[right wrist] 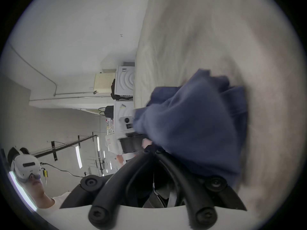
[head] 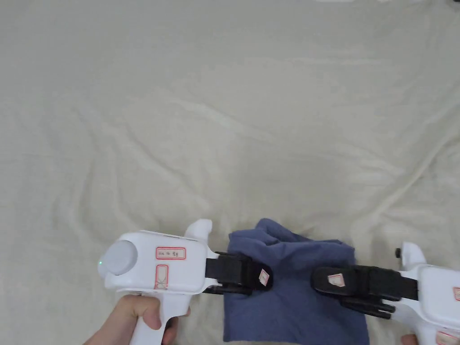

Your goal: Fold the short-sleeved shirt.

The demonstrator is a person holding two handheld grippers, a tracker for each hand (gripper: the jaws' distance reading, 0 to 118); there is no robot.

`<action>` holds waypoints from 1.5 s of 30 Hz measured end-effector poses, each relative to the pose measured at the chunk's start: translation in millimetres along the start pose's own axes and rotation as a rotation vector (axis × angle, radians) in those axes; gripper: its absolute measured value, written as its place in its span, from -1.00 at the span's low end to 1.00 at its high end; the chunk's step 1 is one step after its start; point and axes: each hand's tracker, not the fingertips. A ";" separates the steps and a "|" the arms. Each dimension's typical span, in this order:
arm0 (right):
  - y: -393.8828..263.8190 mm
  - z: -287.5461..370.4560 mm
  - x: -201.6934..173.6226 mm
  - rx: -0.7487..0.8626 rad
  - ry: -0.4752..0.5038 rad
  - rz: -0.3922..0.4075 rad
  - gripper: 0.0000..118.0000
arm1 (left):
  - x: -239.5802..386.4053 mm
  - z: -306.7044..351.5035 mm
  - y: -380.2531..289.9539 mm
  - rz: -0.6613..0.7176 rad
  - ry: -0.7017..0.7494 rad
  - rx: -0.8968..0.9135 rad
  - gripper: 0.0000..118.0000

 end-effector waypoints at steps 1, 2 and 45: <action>-0.2 3.8 -6.8 0.019 -0.022 0.016 -1.00 | 3.0 5.6 -2.3 -0.011 -0.001 0.009 -0.59; -0.7 7.7 -13.6 0.033 -0.040 0.036 -1.00 | 7.0 8.0 -4.1 -0.025 0.002 0.014 -0.59; 23.6 28.0 -279.8 0.708 -1.008 0.986 -1.00 | 259.2 120.1 60.0 -0.636 0.810 0.738 -1.00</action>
